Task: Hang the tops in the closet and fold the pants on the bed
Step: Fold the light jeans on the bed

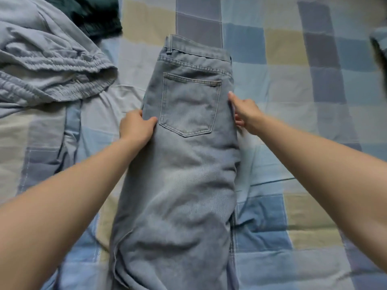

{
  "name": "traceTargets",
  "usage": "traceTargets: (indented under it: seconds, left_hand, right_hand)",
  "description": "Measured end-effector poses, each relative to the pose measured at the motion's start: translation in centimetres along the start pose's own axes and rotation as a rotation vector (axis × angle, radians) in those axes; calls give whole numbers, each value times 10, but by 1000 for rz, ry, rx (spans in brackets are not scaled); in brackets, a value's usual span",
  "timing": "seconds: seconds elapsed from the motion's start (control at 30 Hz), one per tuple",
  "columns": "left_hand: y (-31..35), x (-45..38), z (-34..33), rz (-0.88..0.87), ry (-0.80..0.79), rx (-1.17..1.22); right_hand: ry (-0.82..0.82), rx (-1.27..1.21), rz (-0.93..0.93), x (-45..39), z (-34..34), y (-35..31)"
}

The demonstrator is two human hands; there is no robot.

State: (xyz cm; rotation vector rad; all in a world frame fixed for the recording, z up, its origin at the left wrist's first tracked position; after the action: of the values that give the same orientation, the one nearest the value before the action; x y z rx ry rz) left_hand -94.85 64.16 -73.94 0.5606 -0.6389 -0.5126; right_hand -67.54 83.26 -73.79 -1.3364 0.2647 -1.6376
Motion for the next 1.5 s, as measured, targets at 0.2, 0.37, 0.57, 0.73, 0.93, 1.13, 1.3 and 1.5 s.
traceTargets:
  seconds: [0.2, 0.37, 0.57, 0.73, 0.93, 1.13, 1.3, 1.5]
  left_hand:
    - [6, -32, -6, 1, 100, -181]
    - [-4, -29, 1, 107, 125, -9]
    - [41, -27, 23, -64, 95, 284]
    - [108, -43, 61, -222, 174, 341]
    - [97, -92, 42, -143, 107, 240]
    - [32, -120, 7, 14, 81, 252]
    - [37, -68, 16, -153, 100, 196]
    - [-24, 25, 21, -18, 88, -72]
  right_hand:
    - [41, -107, 61, -34, -22, -10]
    - [51, -98, 118, -31, -19, -20]
    - [250, -29, 499, 5, 10, -114]
    - [326, -23, 599, 5, 21, -186]
    - [208, 157, 530, -51, -8, -201]
    - [-190, -40, 296, -86, -57, -82]
    - [-140, -474, 142, -68, -18, -12]
    - [-27, -181, 67, 16, 15, 74]
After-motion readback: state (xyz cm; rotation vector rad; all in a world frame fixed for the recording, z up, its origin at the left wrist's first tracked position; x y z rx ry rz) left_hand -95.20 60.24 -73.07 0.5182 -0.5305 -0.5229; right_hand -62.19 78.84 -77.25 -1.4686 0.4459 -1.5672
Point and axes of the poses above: each hand's wrist, its own x-axis away from the middle knuckle, its own z-axis out of the back of the hand, y = z × x, the point moved 10 cm from there along -x, towards the middle knuckle, and after that the axes turned 1 degree about -x, right-handed, at the moved point
